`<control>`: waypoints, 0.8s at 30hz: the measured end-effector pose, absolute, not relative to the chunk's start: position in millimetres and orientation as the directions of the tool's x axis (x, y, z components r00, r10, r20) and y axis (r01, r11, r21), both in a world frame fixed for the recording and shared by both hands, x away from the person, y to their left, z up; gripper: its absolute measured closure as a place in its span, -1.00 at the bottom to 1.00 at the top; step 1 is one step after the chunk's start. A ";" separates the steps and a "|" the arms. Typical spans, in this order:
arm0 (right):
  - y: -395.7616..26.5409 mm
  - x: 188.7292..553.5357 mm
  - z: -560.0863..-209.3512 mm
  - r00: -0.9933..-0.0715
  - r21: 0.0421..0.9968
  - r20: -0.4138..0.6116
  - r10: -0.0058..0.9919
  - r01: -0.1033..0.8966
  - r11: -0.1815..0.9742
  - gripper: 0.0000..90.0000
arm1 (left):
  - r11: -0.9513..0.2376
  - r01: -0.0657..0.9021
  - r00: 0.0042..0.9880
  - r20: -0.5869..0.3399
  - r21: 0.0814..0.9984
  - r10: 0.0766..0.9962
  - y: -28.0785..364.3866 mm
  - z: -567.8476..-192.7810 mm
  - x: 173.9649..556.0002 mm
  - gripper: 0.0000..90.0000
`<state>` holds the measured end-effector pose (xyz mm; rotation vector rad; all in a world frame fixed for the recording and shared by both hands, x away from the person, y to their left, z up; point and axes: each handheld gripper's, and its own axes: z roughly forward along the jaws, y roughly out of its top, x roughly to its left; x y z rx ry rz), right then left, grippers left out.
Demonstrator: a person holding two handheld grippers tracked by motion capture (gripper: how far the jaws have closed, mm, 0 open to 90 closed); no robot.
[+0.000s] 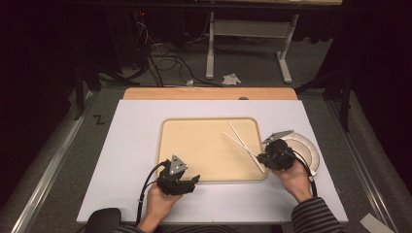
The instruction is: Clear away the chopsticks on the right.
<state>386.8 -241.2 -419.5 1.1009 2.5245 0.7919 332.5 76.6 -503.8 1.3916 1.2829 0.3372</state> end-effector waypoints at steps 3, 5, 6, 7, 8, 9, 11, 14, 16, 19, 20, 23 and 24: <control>-236.3 389.1 -422.0 -0.676 0.578 -0.028 0.736 0.590 0.564 0.90 | 0.249 0.485 0.362 -0.452 0.838 0.815 76.5 -504.0 332.4 -0.16; -232.1 391.3 -424.2 -0.678 0.566 -0.039 0.734 0.590 0.576 0.90 | 0.248 0.485 0.362 -0.451 0.838 0.815 76.5 -504.0 332.4 -0.16; -230.3 392.2 -425.3 -0.677 0.565 -0.034 0.735 0.593 0.573 0.90 | 0.249 0.485 0.362 -0.451 0.838 0.816 76.6 -504.0 332.4 -0.16; -230.3 392.2 -425.3 -0.677 0.565 -0.034 0.735 0.593 0.573 0.90 | 0.249 0.485 0.362 -0.451 0.838 0.816 76.6 -504.0 332.4 -0.16; -225.1 395.6 -428.2 -0.681 0.552 -0.032 0.732 0.598 0.581 0.90 | 0.250 0.486 0.361 -0.452 0.838 0.816 76.7 -504.0 332.5 -0.16; -223.3 396.8 -429.4 -0.680 0.547 -0.035 0.733 0.601 0.583 0.90 | 0.250 0.485 0.361 -0.452 0.838 0.816 76.7 -503.9 332.5 -0.16; -218.3 400.0 -432.3 -0.673 0.531 -0.035 0.739 0.613 0.584 0.90 | 0.250 0.485 0.361 -0.452 0.838 0.816 76.8 -503.9 332.4 -0.16; -211.7 405.5 -437.6 -0.669 0.516 -0.031 0.743 0.626 0.585 0.89 | 0.254 0.482 0.360 -0.454 0.838 0.815 76.9 -503.7 332.4 -0.16; -207.0 408.3 -440.5 -0.667 0.516 -0.032 0.745 0.627 0.584 0.89 | 0.252 0.482 0.362 -0.452 0.839 0.815 77.0 -503.8 332.3 -0.16; -202.3 412.4 -443.8 -0.665 0.510 -0.033 0.746 0.631 0.585 0.89 | 0.250 0.482 0.364 -0.451 0.840 0.815 76.9 -503.8 332.1 -0.16; -200.6 413.8 -445.0 -0.662 0.504 -0.031 0.749 0.637 0.584 0.89 | 0.250 0.482 0.364 -0.451 0.840 0.815 76.8 -503.7 332.0 -0.16; -195.4 417.9 -449.1 -0.656 0.490 -0.036 0.754 0.646 0.585 0.89 | 0.249 0.481 0.365 -0.450 0.840 0.815 77.0 -503.7 331.9 -0.16; -194.2 418.9 -450.2 -0.657 0.488 -0.032 0.754 0.648 0.585 0.89 | 0.249 0.481 0.365 -0.450 0.840 0.815 77.0 -503.8 332.0 -0.16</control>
